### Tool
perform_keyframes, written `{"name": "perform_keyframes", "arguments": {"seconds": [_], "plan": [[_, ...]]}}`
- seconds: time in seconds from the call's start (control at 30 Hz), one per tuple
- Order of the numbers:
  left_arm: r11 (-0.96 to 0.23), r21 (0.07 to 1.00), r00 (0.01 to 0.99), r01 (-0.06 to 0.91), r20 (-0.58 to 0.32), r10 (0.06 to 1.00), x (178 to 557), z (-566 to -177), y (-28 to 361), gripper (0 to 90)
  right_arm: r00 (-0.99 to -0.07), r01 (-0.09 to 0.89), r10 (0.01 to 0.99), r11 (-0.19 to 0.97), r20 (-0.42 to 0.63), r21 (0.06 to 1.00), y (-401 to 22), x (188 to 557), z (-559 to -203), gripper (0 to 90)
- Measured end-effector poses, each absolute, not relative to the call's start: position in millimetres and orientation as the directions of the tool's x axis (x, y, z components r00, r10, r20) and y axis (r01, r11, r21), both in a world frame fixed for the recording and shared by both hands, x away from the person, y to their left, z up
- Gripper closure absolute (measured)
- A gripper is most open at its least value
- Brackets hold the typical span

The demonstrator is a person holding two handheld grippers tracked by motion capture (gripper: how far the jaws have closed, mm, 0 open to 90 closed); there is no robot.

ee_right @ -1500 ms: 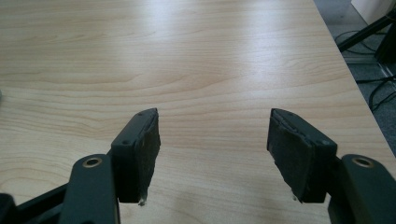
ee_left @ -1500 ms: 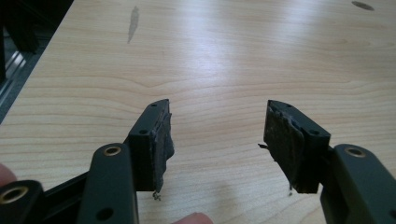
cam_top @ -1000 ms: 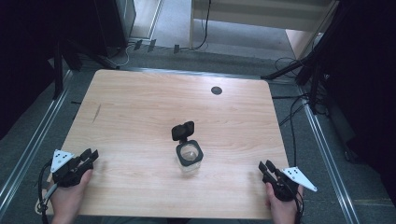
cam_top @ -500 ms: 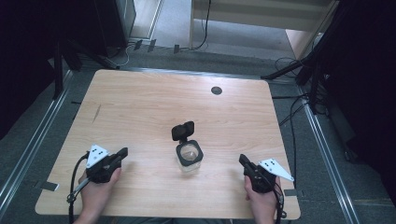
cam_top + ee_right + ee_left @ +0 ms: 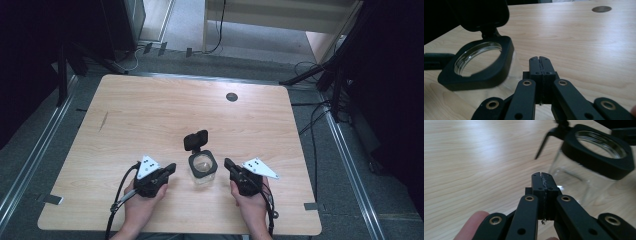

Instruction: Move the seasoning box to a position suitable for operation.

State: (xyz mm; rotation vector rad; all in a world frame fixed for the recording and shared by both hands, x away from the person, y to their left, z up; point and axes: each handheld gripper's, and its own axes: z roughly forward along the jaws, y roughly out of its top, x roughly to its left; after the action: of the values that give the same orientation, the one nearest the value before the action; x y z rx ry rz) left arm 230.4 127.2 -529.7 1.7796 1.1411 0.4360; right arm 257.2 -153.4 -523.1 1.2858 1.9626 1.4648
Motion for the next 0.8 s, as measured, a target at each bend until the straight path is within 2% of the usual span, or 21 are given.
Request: {"name": "perform_keyframes", "arguments": {"seconds": [0.2,0.47,0.57,0.67,0.8], "plan": [[-0.166,0.851,0.527,0.497,-0.145,0.837,228.7,-529.3,110.2,90.0,-0.541,0.453,0.813,0.069,0.213,0.889,-138.6,255.8,-525.2,90.0],[-0.158,0.854,0.507,0.495,-0.137,0.851,230.1,-529.9,113.2,90.0,-0.564,0.463,0.798,0.092,0.213,0.881,-125.1,241.6,-527.1,90.0],[-0.164,0.855,0.512,0.492,-0.131,0.849,229.0,-531.1,116.2,90.0,-0.553,0.441,0.818,0.127,0.158,0.889,-120.1,238.3,-524.3,90.0],[-0.173,0.856,0.521,0.487,-0.126,0.844,226.3,-532.8,126.7,89.0,-0.525,0.435,0.837,0.104,0.157,0.895,-124.6,248.2,-514.3,90.0],[-0.111,0.856,0.493,0.505,-0.181,0.851,224.0,-539.2,172.1,80.1,-0.528,0.431,0.824,0.051,0.206,0.901,-131.1,270.2,-498.3,90.0]]}}
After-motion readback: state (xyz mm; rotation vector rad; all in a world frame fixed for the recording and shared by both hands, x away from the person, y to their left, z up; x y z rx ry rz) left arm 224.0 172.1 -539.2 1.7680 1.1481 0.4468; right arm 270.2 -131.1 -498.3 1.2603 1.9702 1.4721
